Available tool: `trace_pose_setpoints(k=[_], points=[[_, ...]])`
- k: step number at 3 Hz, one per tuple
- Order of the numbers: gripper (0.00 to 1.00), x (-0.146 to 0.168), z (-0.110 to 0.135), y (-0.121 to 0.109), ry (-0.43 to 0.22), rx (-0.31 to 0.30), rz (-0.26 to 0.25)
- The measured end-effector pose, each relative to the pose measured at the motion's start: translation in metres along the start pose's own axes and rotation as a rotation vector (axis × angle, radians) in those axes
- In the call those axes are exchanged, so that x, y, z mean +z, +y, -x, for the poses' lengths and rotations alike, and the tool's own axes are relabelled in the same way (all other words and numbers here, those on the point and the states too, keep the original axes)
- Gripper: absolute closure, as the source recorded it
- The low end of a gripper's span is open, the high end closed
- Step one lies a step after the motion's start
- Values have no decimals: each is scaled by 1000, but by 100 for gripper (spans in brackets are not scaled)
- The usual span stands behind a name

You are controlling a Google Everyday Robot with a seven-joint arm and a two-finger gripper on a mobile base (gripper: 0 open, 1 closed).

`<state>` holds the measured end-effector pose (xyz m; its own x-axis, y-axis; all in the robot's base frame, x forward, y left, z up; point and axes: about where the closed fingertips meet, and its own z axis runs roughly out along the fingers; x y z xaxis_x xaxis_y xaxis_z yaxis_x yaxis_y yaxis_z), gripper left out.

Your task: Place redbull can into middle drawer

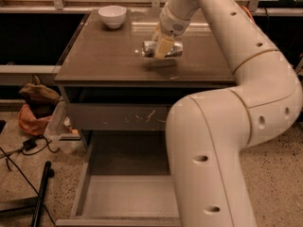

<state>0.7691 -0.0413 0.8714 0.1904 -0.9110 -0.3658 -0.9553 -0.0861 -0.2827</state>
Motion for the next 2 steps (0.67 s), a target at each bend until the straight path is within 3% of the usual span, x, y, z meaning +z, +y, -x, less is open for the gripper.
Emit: trace_pose_setpoints(k=[1, 2], points=[[100, -42, 13, 10, -38, 72, -81], [100, -111, 17, 22, -88, 161, -260]])
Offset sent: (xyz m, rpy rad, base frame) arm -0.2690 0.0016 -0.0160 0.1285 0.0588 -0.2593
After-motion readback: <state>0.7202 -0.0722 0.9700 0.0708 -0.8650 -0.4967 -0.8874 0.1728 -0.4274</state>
